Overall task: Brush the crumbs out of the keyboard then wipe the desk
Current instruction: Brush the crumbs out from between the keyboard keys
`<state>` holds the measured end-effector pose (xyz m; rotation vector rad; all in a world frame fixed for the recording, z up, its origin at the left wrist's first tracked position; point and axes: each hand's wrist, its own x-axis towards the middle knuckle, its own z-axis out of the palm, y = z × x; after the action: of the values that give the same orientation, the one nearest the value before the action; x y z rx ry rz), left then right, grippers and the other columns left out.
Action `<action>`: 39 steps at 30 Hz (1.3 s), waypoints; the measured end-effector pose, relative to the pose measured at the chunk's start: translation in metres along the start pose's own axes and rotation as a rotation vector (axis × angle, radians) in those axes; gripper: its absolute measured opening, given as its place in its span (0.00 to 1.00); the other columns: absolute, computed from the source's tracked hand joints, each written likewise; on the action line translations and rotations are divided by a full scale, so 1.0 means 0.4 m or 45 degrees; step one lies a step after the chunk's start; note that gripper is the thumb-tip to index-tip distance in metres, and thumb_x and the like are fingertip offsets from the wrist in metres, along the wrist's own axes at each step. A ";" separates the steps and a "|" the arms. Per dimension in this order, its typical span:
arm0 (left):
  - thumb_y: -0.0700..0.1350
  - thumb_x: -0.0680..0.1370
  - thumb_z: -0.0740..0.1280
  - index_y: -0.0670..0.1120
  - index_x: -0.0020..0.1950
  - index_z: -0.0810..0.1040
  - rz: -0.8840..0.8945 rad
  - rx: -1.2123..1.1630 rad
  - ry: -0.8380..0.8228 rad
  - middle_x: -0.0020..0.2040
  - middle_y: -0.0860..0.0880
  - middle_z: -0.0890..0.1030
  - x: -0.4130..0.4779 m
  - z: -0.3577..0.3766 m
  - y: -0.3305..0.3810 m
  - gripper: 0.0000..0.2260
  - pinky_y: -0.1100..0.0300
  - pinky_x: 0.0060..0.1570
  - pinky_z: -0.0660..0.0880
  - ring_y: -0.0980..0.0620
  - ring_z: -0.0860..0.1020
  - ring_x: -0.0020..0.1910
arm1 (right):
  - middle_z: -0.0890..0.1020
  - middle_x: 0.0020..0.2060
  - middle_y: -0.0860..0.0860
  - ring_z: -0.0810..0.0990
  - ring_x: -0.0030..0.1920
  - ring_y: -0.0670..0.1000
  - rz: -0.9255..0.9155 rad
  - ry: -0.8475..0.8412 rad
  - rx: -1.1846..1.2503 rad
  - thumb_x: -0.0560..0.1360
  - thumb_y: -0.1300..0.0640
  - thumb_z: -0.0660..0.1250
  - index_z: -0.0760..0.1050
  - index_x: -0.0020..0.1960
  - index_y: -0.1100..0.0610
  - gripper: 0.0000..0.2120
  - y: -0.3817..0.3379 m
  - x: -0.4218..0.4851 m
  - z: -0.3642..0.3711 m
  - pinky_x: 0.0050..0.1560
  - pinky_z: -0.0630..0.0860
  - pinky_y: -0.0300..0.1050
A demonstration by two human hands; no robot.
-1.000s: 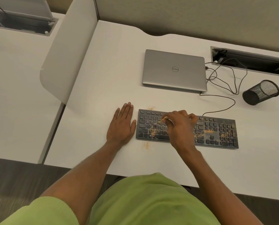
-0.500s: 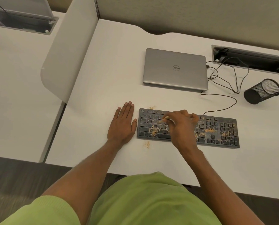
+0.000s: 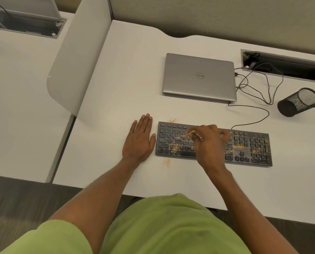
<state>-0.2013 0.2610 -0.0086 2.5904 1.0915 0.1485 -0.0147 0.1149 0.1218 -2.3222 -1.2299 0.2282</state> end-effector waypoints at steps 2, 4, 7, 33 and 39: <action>0.56 0.87 0.47 0.45 0.88 0.50 0.000 -0.001 -0.003 0.88 0.48 0.51 0.001 0.000 -0.001 0.31 0.49 0.86 0.48 0.52 0.48 0.87 | 0.84 0.43 0.41 0.76 0.56 0.51 0.081 0.020 -0.105 0.79 0.59 0.73 0.84 0.50 0.46 0.07 0.016 -0.002 -0.011 0.61 0.54 0.52; 0.55 0.87 0.48 0.45 0.88 0.50 0.002 -0.001 0.002 0.88 0.48 0.51 0.001 0.001 -0.001 0.31 0.49 0.86 0.48 0.52 0.48 0.87 | 0.85 0.45 0.44 0.76 0.56 0.53 0.122 0.067 -0.177 0.79 0.58 0.73 0.84 0.50 0.47 0.05 0.021 -0.002 -0.020 0.62 0.56 0.57; 0.55 0.87 0.49 0.44 0.88 0.51 0.007 -0.001 0.016 0.88 0.47 0.53 0.000 0.000 0.000 0.31 0.49 0.86 0.48 0.52 0.49 0.87 | 0.84 0.44 0.43 0.75 0.55 0.51 0.138 0.168 -0.084 0.79 0.56 0.72 0.83 0.51 0.47 0.04 0.002 0.001 -0.024 0.60 0.56 0.54; 0.55 0.87 0.48 0.44 0.88 0.52 0.011 0.016 0.028 0.88 0.47 0.53 0.000 0.002 0.001 0.31 0.47 0.85 0.50 0.52 0.49 0.87 | 0.82 0.37 0.43 0.73 0.49 0.45 0.188 0.243 0.054 0.81 0.53 0.67 0.83 0.44 0.48 0.09 -0.027 -0.021 0.023 0.65 0.54 0.50; 0.55 0.87 0.48 0.44 0.88 0.52 0.012 0.022 0.023 0.88 0.47 0.53 0.000 0.005 -0.001 0.31 0.48 0.85 0.49 0.52 0.49 0.87 | 0.82 0.39 0.42 0.71 0.51 0.44 0.138 0.308 0.076 0.81 0.51 0.69 0.84 0.50 0.48 0.06 -0.033 -0.009 0.025 0.64 0.57 0.57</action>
<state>-0.2012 0.2609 -0.0104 2.6146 1.0921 0.1661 -0.0301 0.1217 0.1197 -2.2887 -0.9681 0.0188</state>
